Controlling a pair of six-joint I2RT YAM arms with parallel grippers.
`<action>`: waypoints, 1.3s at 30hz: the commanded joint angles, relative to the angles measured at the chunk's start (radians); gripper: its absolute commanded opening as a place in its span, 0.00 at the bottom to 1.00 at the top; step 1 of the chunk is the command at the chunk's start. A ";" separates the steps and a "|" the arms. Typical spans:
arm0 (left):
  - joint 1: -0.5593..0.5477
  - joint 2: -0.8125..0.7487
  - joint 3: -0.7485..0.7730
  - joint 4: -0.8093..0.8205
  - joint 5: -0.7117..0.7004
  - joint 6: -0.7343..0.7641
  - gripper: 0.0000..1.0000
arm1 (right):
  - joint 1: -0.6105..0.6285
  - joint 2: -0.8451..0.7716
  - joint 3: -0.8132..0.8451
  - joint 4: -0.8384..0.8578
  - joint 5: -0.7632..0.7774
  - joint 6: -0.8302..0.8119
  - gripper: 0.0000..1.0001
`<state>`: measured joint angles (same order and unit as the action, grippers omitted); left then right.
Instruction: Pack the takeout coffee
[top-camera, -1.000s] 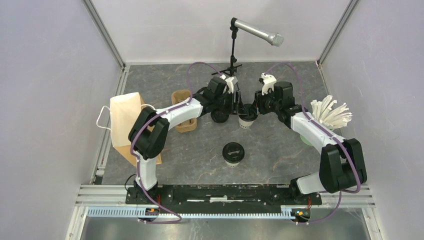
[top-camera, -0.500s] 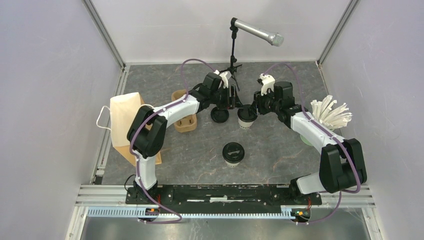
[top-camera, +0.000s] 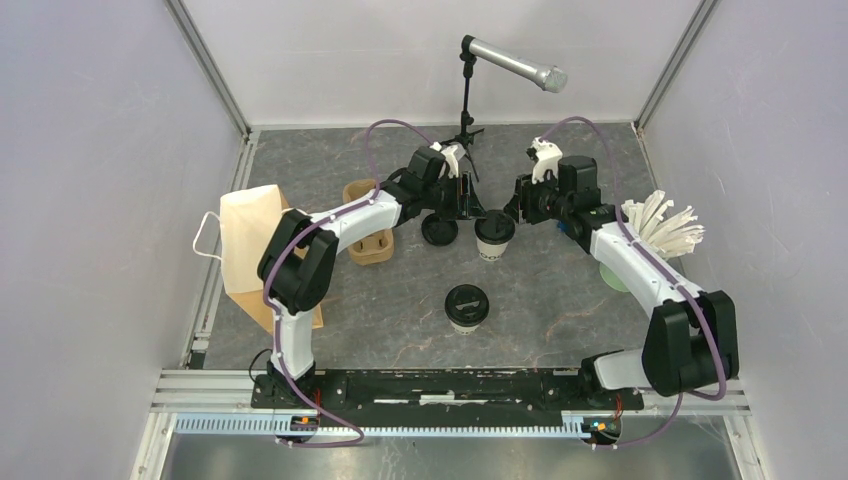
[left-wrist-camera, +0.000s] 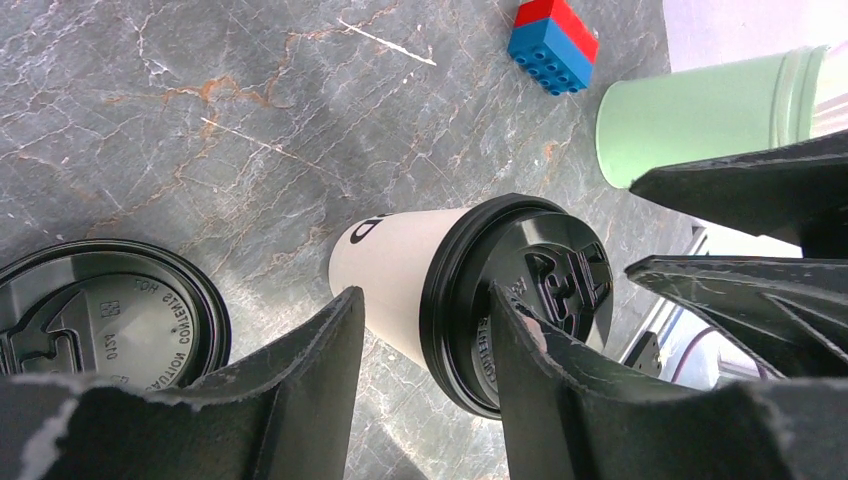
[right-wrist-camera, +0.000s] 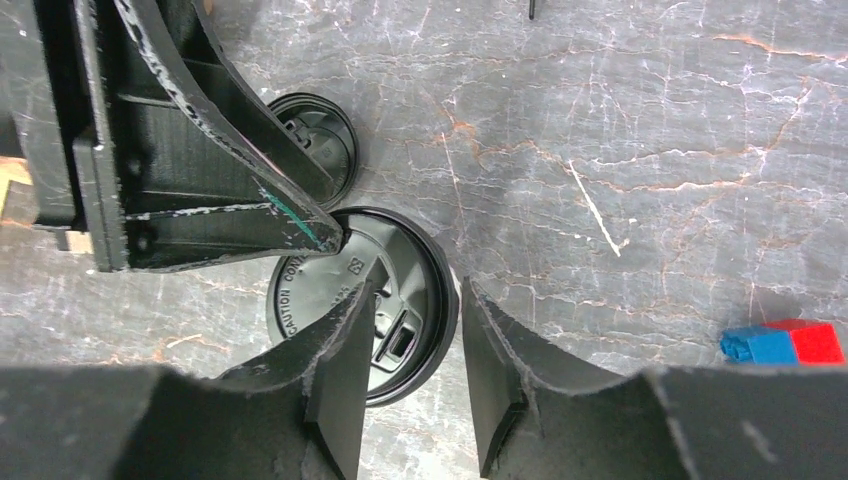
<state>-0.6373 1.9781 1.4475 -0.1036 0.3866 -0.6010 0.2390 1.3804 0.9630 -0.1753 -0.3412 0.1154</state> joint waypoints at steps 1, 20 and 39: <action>-0.006 -0.002 -0.026 -0.016 -0.023 0.003 0.56 | -0.007 -0.055 -0.008 0.004 -0.035 0.051 0.41; -0.040 -0.023 -0.072 0.010 -0.055 -0.024 0.56 | -0.007 -0.192 -0.192 0.094 0.037 0.253 0.47; -0.039 -0.017 -0.085 0.006 -0.060 -0.019 0.54 | -0.024 -0.125 -0.328 0.263 0.002 0.297 0.38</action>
<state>-0.6678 1.9625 1.3956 -0.0311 0.3672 -0.6094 0.2199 1.2411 0.6804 0.0605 -0.3477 0.4263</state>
